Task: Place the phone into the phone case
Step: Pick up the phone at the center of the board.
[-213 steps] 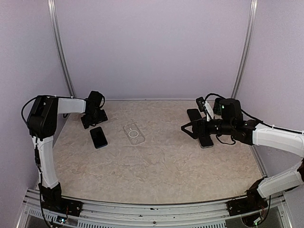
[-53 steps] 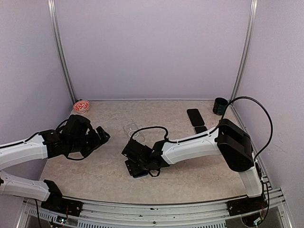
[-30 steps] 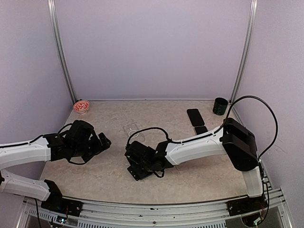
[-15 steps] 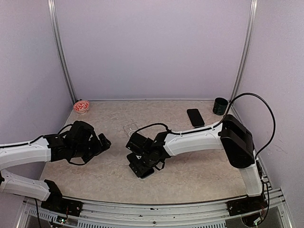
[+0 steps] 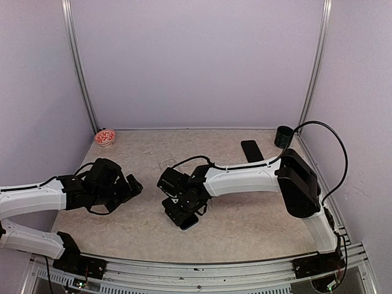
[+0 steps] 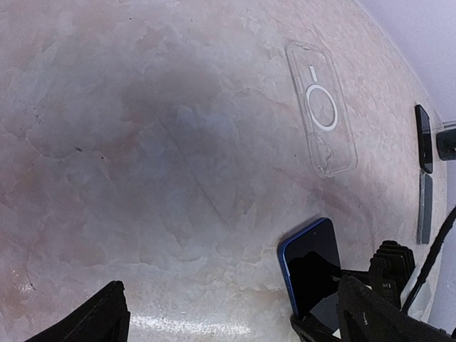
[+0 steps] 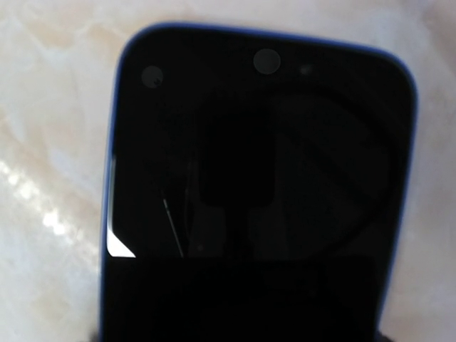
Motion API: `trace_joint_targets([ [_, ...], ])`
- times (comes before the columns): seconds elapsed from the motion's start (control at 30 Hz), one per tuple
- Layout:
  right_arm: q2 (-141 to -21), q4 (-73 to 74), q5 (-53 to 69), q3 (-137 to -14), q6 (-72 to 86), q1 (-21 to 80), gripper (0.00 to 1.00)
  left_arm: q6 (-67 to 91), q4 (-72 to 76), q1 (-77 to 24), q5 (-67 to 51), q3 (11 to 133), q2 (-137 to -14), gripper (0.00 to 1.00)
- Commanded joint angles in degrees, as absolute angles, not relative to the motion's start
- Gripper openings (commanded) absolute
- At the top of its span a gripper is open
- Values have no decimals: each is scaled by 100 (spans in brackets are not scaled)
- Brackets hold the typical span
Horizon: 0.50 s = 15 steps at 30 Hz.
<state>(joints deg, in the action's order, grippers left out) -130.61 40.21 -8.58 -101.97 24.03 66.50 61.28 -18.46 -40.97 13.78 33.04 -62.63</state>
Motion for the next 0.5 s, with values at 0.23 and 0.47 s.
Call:
trace_joint_targets([
  [0.23, -12933, 3919, -1266, -9706, 1982, 6805, 74, 5988, -1440, -3954, 949, 3254, -6694, 99],
  [0.47, -12207, 3021, -1452, -8915, 1704, 6873, 74, 5810, -878, -3895, 449, 3227, -7072, 99],
])
